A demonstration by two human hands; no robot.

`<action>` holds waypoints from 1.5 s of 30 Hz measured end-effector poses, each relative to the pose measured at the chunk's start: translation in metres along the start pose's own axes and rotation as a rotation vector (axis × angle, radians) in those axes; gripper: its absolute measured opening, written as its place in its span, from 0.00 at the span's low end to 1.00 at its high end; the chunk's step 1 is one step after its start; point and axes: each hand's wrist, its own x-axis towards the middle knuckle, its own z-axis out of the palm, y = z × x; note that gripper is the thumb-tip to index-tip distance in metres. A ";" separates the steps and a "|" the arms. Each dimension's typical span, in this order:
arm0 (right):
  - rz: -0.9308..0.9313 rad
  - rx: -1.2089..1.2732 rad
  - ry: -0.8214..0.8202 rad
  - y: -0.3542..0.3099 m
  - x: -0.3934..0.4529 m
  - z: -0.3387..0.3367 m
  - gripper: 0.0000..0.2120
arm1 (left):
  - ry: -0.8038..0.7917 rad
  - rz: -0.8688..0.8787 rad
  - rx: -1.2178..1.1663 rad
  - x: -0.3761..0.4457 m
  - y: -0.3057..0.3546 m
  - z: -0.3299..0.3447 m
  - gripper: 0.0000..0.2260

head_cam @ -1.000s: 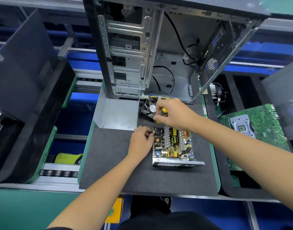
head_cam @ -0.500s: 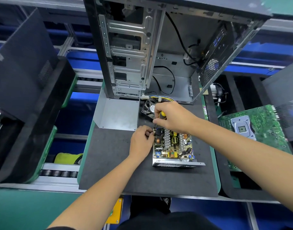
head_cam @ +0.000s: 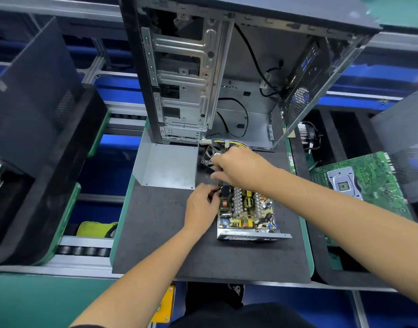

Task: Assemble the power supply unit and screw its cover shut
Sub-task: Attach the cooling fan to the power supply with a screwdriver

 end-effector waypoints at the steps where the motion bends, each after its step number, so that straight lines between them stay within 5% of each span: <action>1: 0.015 -0.038 0.011 -0.002 0.001 0.000 0.13 | -0.002 0.011 0.008 -0.001 0.000 0.000 0.05; 8: -0.026 0.023 -0.205 -0.003 0.002 -0.016 0.07 | -0.002 0.020 -0.003 -0.002 0.001 -0.001 0.04; 17: -0.033 -0.354 -0.106 -0.013 0.003 -0.016 0.08 | -0.101 -0.055 -0.007 0.007 -0.003 -0.004 0.03; 23: -0.072 -0.202 -0.285 -0.013 -0.002 -0.022 0.14 | -0.102 -0.110 -0.042 0.009 0.000 -0.006 0.06; 26: -0.034 -0.226 -0.207 -0.015 -0.001 -0.023 0.04 | -0.124 -0.123 -0.053 0.009 0.000 -0.007 0.04; 32: 0.018 -0.298 -0.159 -0.013 -0.002 -0.015 0.04 | -0.188 -0.175 -0.126 0.005 0.003 -0.012 0.06; 36: -0.031 -0.135 -0.254 -0.010 -0.003 -0.017 0.13 | -0.362 -0.148 -0.196 0.002 0.000 -0.025 0.19; 39: -0.024 -0.137 -0.232 -0.011 0.003 -0.017 0.08 | -0.466 -0.082 -0.110 -0.004 -0.001 -0.031 0.35; 45: -0.032 -0.288 -0.151 -0.012 0.010 -0.012 0.20 | -0.415 -0.055 -0.032 -0.009 0.001 -0.028 0.44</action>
